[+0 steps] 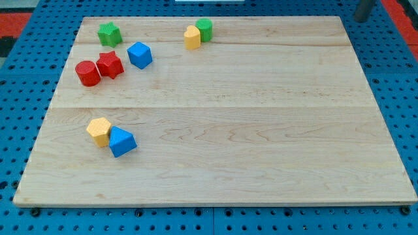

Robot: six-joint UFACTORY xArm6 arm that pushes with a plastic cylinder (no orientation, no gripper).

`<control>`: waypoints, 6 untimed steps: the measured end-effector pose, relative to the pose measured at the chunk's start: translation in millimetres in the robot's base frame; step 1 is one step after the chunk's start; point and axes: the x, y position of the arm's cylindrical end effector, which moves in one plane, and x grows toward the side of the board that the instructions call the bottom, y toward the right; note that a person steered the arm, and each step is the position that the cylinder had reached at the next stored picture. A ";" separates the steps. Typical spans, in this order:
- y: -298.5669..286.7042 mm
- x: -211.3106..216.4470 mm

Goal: Push the yellow heart into the blue cube

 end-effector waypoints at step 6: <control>-311.1 45.4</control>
